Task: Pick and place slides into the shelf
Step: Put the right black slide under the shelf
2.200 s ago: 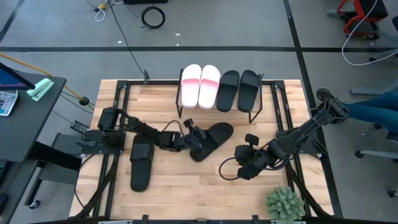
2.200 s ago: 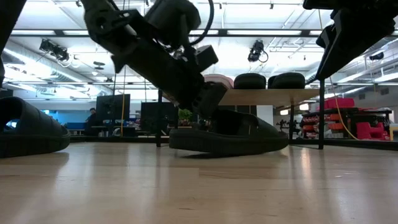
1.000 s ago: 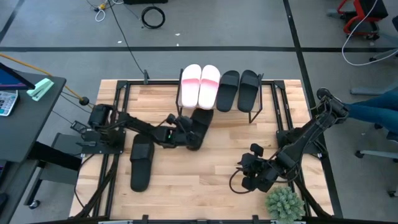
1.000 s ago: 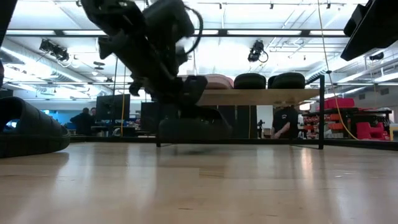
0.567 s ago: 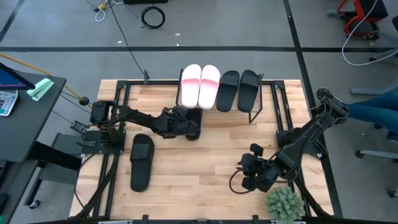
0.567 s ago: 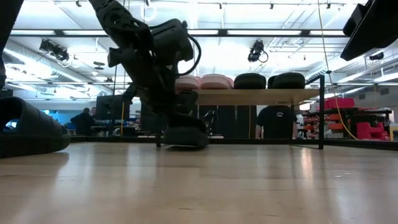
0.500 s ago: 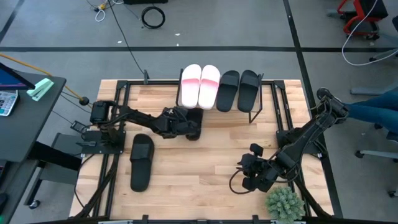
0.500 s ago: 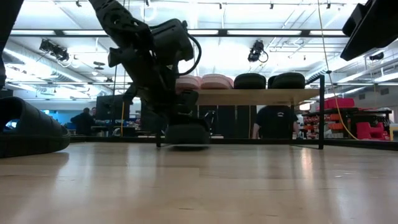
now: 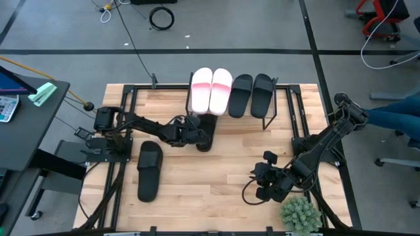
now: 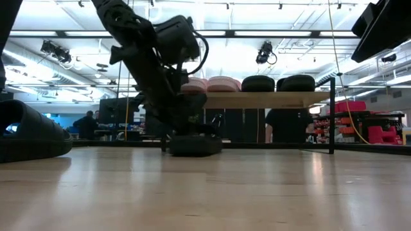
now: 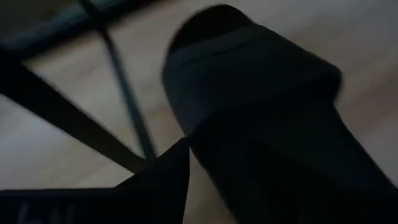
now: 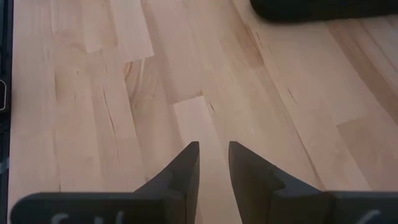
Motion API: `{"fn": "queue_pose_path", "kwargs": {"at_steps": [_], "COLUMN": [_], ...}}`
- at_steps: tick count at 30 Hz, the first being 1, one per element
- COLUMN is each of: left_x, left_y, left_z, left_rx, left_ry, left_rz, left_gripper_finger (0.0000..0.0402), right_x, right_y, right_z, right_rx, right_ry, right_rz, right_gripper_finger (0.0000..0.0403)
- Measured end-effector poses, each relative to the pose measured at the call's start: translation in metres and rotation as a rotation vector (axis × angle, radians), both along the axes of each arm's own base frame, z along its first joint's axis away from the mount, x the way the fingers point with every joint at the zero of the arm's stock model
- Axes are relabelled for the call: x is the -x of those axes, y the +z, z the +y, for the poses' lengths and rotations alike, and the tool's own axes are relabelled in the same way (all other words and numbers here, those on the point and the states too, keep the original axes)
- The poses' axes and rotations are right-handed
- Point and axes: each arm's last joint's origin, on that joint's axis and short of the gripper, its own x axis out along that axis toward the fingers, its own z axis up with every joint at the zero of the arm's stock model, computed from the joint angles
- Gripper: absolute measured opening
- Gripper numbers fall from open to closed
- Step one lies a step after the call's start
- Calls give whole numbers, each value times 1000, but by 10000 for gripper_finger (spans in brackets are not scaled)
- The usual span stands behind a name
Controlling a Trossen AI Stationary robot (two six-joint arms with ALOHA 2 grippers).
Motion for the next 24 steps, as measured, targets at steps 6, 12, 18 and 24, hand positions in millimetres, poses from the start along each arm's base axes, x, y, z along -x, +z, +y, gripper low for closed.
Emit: {"fn": "queue_pose_path", "kwargs": {"at_steps": [6, 12, 18, 24], "left_x": [1, 4, 3, -1], "left_y": [17, 34, 36, 30], "left_z": [-23, -46, -81, -105], "left_rx": [64, 71, 136, 158], "left_ry": [-83, -171, -389, -512], "left_rz": [-68, -126, -131, -161], "left_gripper_finger": [152, 113, 55, 8], "right_x": [0, 0, 0, 0], "right_y": [0, 0, 0, 0], "right_z": [0, 0, 0, 0], "right_rx": [-1, -3, -1, -2], "right_ry": [0, 0, 1, 1], "right_rz": [0, -2, -1, -1], "right_gripper_finger": [92, 92, 92, 92]}}
